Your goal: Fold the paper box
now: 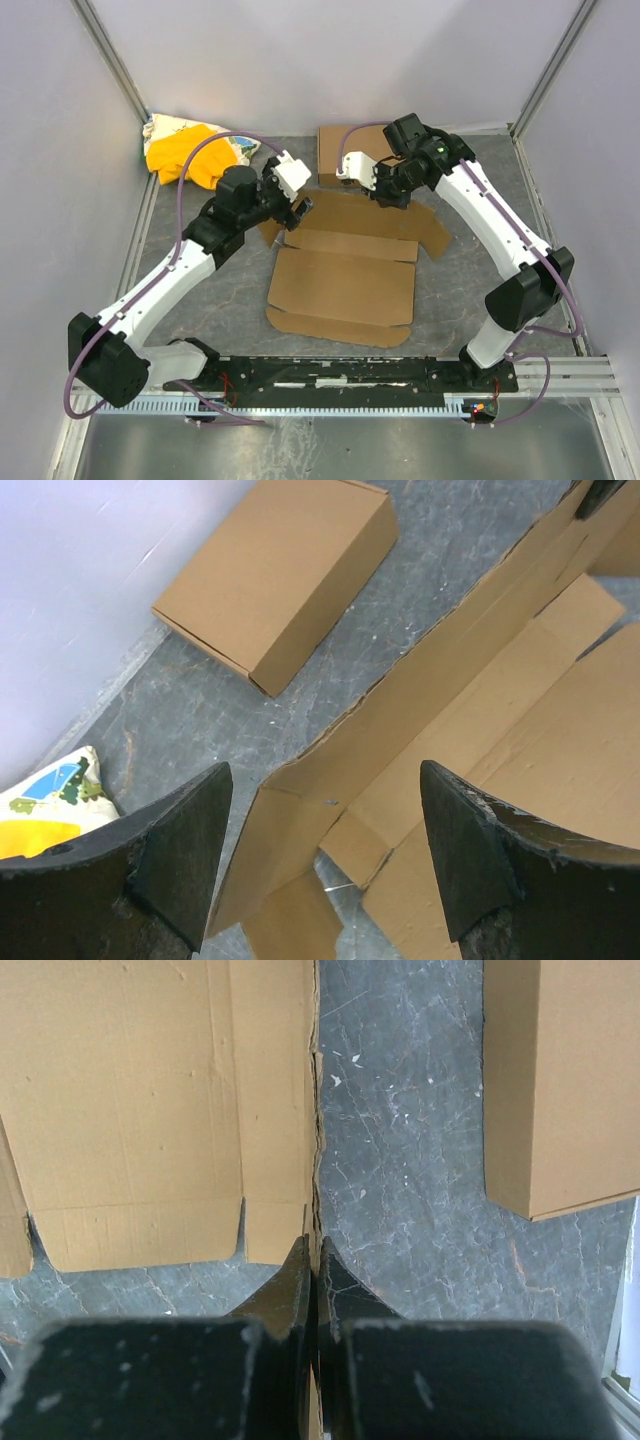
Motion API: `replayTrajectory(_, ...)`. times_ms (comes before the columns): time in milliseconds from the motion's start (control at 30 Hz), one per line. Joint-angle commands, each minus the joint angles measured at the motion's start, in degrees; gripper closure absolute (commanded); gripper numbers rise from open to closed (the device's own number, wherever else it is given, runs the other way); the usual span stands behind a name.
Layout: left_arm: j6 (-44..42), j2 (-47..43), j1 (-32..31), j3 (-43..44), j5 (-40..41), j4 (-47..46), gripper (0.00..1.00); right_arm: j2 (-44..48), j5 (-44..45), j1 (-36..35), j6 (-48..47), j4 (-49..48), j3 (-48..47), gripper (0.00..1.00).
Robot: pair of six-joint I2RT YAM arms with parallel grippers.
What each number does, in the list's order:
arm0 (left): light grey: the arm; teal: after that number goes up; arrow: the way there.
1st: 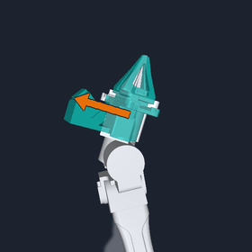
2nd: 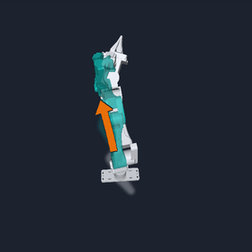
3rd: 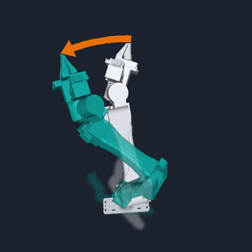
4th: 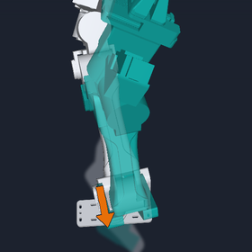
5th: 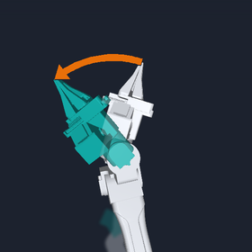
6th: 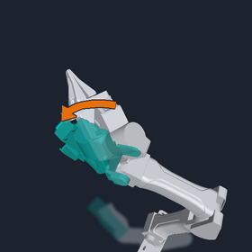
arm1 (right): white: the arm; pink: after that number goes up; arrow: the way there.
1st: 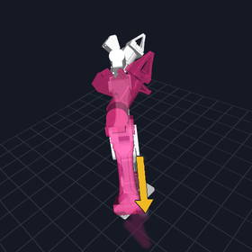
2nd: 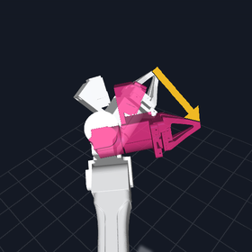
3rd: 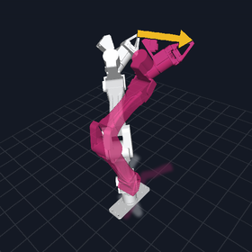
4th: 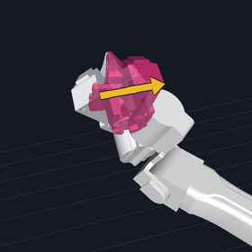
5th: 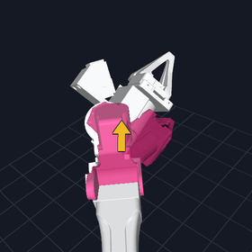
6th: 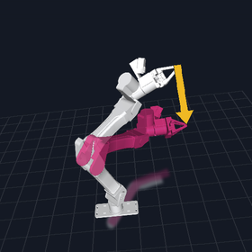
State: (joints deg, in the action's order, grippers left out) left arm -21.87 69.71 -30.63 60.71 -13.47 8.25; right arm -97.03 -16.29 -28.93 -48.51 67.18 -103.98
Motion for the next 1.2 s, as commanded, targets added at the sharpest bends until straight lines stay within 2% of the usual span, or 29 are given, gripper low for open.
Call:
replayTrajectory(0, -8.68, -1.8, -0.05, -1.71, 2.85, -7.35, 0.18, 0.42, -2.65, -0.11, -2.11, 1.28, -2.01, 0.98)
replayTrajectory(100, -10.0, -1.48, -0.01, -0.75, 11.74, -7.99, 0.18, 0.53, -2.0, -0.11, -1.87, 1.1, -1.73, 0.98)
replayTrajectory(200, -6.53, -1.88, 0.45, 0.18, 17.09, -8.2, 0.18, 0.65, -1.21, -0.15, -1.38, 0.31, -1.08, 0.98)
replayTrajectory(433, 5.26, 1.34, 0.67, 5.91, 14.96, 3.96, 0.18, 0.18, -0.55, -0.12, 0.0, -0.74, -1.09, 0.98)
replayTrajectory(667, 14.94, 5.7, 0.7, 13.08, 15.7, 13.84, 0.29, -0.3, 0.6, -0.09, 4.31, -2.56, -1.47, 0.98)
replayTrajectory(1000, 26.57, 13.78, 0.68, 22.6, 19.14, 28.1, 0.33, -1.57, 3.57, -0.15, 10.34, -4.85, -2.5, 0.98)
replayTrajectory(1167, 27.36, 15.74, 0.7, 25.29, 20.43, 30.8, 0.35, -1.55, 3.29, -0.13, 11.09, -5.12, -1.92, 0.98)
